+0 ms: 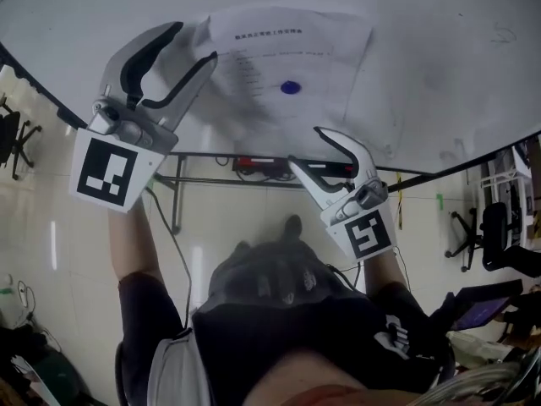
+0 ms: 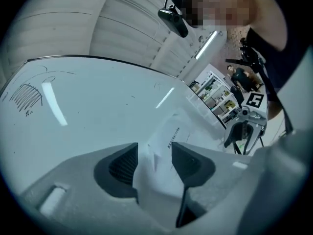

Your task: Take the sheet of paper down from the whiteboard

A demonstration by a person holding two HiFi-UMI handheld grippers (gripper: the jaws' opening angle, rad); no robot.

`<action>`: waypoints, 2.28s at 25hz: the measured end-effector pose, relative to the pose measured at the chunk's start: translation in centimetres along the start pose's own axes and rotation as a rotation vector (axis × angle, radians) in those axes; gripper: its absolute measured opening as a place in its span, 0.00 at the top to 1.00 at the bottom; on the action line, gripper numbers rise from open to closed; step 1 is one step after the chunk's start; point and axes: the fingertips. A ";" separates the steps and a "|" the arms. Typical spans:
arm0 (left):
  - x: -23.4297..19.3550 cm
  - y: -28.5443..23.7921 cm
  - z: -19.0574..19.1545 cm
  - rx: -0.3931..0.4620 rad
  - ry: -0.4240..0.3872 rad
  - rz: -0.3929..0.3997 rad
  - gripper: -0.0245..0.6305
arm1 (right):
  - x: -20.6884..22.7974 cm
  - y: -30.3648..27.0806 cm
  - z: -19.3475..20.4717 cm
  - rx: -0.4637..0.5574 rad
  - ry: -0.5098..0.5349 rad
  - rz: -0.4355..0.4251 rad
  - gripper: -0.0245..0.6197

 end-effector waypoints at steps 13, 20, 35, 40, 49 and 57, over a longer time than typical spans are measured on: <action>1.1 -1.6 1.4 0.004 -0.033 0.029 0.85 | 6.2 -3.4 -4.0 -0.067 0.340 0.254 0.64; 1.8 -0.9 1.1 0.047 0.021 0.099 0.94 | 6.5 -5.3 -2.4 -0.167 0.351 0.252 0.62; 2.7 0.5 0.1 0.067 0.064 0.147 0.95 | 7.0 -5.3 -2.3 -0.151 0.381 0.306 0.78; 2.9 1.1 0.0 0.064 0.067 0.157 0.95 | 7.0 -5.2 -2.3 -0.147 0.350 0.297 0.79; 1.8 2.0 -0.3 0.081 0.154 0.139 0.96 | 7.1 -4.5 -3.0 -0.129 0.317 0.314 0.79; 0.1 4.4 -0.3 0.108 0.237 0.134 0.96 | 6.3 -4.5 -4.2 -0.130 0.301 0.342 0.79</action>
Point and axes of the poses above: the fingertips, and each gripper's own axes: y backward along the fingers, x to its right, z out of its underside, and after that the axes turned 15 degrees about -z, right-handed
